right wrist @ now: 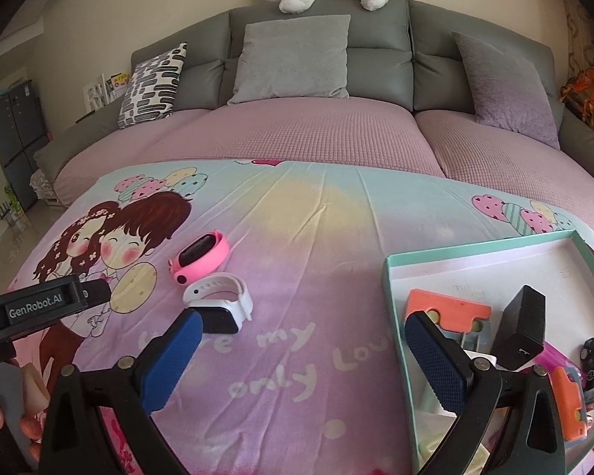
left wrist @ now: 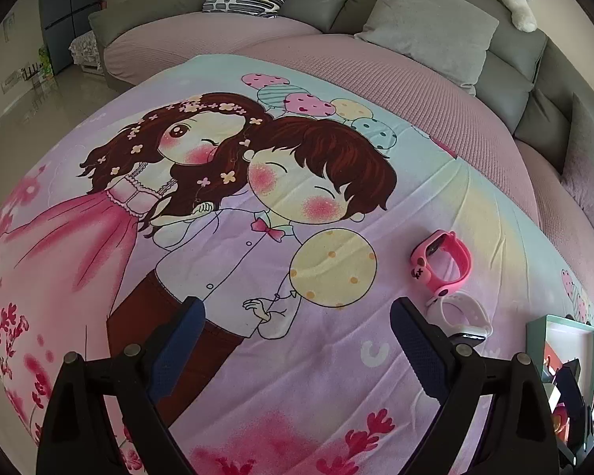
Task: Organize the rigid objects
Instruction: 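Move both open tools back over the pink and white watches, then grasp the white watch with the right tool, then grasp the pink watch with the left tool while the right tool holds the white watch, then carry the pink watch and white watch over the green tray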
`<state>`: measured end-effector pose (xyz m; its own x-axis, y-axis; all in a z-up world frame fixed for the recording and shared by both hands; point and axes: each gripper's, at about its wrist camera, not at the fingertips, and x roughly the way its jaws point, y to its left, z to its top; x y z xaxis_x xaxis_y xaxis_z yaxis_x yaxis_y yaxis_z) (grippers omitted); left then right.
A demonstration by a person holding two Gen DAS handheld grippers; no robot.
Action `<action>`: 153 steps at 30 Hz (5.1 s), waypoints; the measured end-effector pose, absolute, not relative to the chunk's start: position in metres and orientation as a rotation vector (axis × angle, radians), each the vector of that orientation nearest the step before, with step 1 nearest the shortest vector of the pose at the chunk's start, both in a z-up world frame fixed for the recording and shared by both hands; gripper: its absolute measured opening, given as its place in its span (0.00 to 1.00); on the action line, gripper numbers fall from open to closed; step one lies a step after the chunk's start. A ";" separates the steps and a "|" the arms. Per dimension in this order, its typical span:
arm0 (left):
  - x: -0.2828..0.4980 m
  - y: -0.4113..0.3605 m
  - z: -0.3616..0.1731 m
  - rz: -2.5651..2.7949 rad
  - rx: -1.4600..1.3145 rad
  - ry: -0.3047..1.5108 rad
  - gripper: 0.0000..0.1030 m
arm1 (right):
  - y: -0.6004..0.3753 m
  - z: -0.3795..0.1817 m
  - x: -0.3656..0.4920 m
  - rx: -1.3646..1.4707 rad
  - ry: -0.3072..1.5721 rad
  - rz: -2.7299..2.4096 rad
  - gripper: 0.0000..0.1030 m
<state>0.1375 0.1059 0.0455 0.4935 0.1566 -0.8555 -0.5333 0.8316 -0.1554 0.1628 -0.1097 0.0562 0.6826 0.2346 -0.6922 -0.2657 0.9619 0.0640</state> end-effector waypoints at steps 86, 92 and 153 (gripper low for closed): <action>0.206 0.066 0.031 0.148 -0.436 0.888 0.92 | -0.110 0.037 0.209 0.004 0.897 0.263 0.56; 0.212 0.055 0.029 0.129 -0.414 0.896 0.92 | -0.127 0.046 0.211 0.007 0.888 0.215 0.55; 0.202 0.017 0.091 0.141 -0.257 0.783 0.50 | -0.171 0.108 0.190 0.097 0.767 0.186 0.55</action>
